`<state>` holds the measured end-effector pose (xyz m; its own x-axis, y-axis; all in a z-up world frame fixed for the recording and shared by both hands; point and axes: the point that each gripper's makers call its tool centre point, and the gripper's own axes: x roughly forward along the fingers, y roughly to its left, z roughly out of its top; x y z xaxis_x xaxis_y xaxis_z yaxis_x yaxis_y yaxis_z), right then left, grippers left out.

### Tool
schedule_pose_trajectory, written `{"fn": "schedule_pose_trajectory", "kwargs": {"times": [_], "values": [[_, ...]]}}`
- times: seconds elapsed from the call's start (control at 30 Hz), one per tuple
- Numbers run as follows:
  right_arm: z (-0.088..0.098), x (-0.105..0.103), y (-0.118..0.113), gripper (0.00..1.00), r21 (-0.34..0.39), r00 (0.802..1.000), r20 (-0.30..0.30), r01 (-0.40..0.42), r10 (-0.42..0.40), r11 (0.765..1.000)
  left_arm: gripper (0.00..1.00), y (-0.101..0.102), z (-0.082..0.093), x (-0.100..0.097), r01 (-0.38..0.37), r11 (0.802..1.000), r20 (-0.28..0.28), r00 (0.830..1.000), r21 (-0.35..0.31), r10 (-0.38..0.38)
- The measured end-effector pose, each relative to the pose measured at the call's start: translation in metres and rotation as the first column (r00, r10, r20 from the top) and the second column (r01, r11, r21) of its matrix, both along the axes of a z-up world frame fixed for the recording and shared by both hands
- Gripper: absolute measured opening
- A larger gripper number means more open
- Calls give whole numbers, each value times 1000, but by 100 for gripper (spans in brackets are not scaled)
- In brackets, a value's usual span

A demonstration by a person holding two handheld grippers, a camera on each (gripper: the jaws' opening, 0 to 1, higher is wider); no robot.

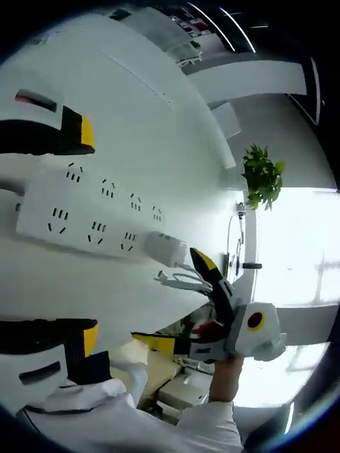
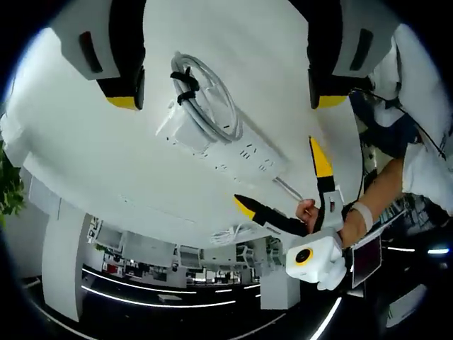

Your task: Straighten the power strip on the desk, plug the charger into it

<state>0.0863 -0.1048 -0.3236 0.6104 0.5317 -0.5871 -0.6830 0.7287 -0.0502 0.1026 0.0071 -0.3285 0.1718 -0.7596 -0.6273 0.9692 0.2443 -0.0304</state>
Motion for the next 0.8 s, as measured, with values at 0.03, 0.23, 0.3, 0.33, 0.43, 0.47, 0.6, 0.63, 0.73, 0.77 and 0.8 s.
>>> {"fn": "schedule_pose_trajectory", "kwargs": {"times": [0.03,0.23,0.3,0.33,0.43,0.47,0.6,0.63,0.73,0.77,0.8], "values": [[-3,0,-3,93,-15,1000,17,0,0,1000,96,5,0,-5,-12,1000,8,1000,9,12],[-7,-7,-7,93,-24,998,63,5,-3,1000,96,25,2,-22,-54,998,30,998,16,54],[-7,-11,-9,93,-33,997,74,6,-4,999,96,33,2,-31,-83,997,22,996,9,83],[-5,-14,-9,93,-33,997,80,7,-5,999,96,39,1,-36,-102,995,16,995,20,102],[-3,-19,-11,93,-15,998,64,20,-19,1000,96,49,2,-40,-135,991,33,990,24,134],[-1,-24,-13,93,-12,998,52,24,-23,1000,96,57,2,-42,-164,986,40,986,40,163],[7,-33,-18,93,-18,998,58,34,-33,999,96,70,2,-48,-218,974,38,976,56,216],[8,-33,-19,93,-19,997,62,39,-38,999,96,72,3,-49,-231,972,38,973,53,229],[13,-38,-25,93,-14,996,64,64,-63,998,96,78,10,-55,-259,965,46,965,36,258],[14,-40,-26,93,-10,995,65,71,-70,997,96,80,12,-59,-262,965,50,964,35,260],[15,-42,-29,93,-9,995,66,78,-78,997,96,82,13,-62,-263,964,55,964,37,261]]}}
